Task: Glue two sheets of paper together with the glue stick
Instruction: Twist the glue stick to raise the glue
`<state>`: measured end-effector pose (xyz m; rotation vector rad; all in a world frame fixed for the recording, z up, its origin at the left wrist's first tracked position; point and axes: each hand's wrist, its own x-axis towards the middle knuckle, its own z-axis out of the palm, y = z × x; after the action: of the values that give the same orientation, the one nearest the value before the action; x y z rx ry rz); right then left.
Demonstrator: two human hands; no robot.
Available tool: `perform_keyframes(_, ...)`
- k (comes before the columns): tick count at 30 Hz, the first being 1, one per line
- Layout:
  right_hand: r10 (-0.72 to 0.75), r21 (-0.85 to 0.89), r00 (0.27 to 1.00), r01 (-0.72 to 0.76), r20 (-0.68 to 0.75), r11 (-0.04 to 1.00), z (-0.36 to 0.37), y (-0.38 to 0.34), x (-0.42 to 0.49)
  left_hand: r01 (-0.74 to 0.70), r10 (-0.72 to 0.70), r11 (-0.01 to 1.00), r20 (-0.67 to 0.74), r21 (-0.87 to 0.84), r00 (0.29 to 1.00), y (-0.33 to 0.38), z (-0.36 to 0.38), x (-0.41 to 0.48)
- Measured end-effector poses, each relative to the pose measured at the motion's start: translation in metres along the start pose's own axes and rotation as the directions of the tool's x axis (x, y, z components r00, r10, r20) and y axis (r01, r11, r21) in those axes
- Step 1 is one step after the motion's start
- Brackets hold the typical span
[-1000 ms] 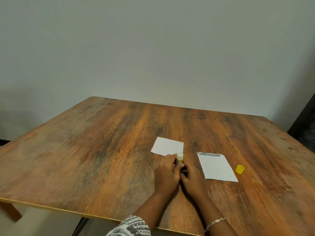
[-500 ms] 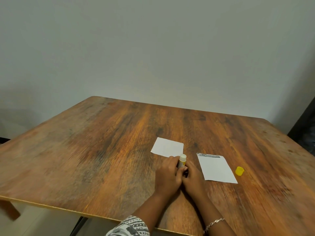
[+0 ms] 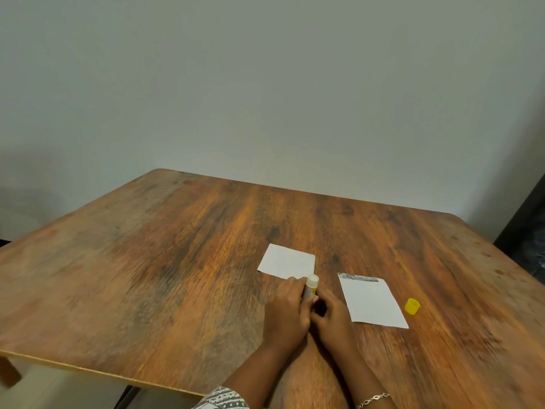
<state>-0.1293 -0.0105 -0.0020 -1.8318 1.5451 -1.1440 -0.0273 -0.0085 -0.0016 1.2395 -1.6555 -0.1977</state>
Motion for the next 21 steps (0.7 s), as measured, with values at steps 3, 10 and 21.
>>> perform_keyframes(3, 0.03, 0.022, 0.998, -0.031, 0.046, 0.999, -0.002, 0.003, 0.0, -0.001, 0.001, 1.0, -0.002, 0.011, 1.0, -0.001, 0.002, 0.001)
perform_keyframes(10, 0.016, -0.024, 0.999, -0.015, 0.029, 1.0, 0.0, -0.004, 0.0, 0.021, -0.021, 1.0, -0.014, -0.012, 1.0, -0.003, 0.002, 0.002)
perform_keyframes(21, 0.001, -0.02, 1.0, -0.001, 0.029, 1.0, -0.002, -0.011, -0.002, 0.045, -0.044, 0.999, 0.01, -0.018, 0.999, -0.001, 0.002, 0.001)
